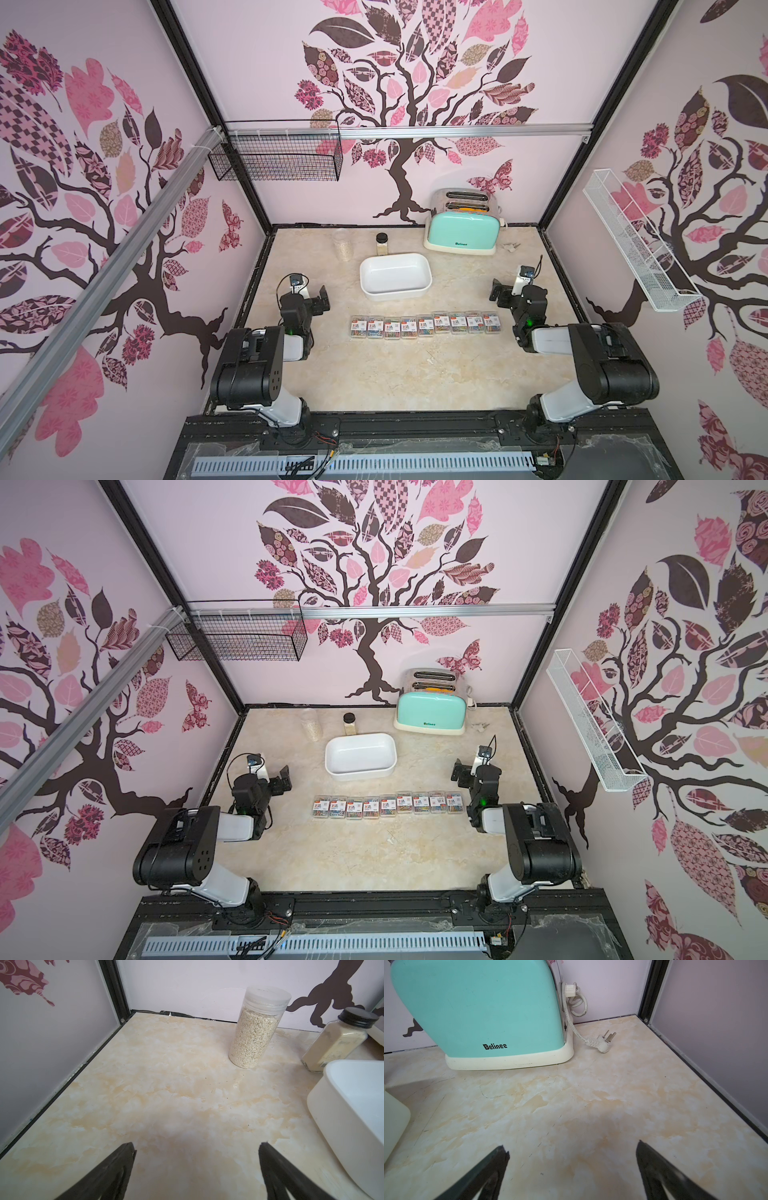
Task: Take the paper clips out of the storage box
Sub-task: Reset both arms
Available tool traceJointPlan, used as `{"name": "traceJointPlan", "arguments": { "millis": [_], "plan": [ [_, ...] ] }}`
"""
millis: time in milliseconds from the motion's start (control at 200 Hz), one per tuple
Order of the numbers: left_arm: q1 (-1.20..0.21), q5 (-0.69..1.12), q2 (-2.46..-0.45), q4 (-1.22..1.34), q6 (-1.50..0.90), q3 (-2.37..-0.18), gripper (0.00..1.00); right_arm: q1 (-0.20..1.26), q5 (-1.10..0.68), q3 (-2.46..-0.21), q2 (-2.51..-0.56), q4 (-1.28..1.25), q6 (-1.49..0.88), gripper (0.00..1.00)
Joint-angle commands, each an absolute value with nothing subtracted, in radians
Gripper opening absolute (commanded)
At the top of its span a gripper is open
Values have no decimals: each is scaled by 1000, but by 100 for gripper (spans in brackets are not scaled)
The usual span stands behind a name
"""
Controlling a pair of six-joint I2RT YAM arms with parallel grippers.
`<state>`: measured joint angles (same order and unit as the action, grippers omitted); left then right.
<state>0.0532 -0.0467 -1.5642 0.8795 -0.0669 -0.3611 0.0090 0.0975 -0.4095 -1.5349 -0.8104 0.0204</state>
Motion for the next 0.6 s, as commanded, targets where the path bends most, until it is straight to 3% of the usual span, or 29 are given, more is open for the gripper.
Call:
{"name": "traceJointPlan", "arguments": {
  "millis": [0,595],
  "plan": [
    [46,-59,-1555,873,-50,-380,98,11,94,-413,-1548,-826,29,100],
    [30,-71,-1557,851,-34,-392,98,17,95,-418,-1548,-818,35,100]
  ]
}}
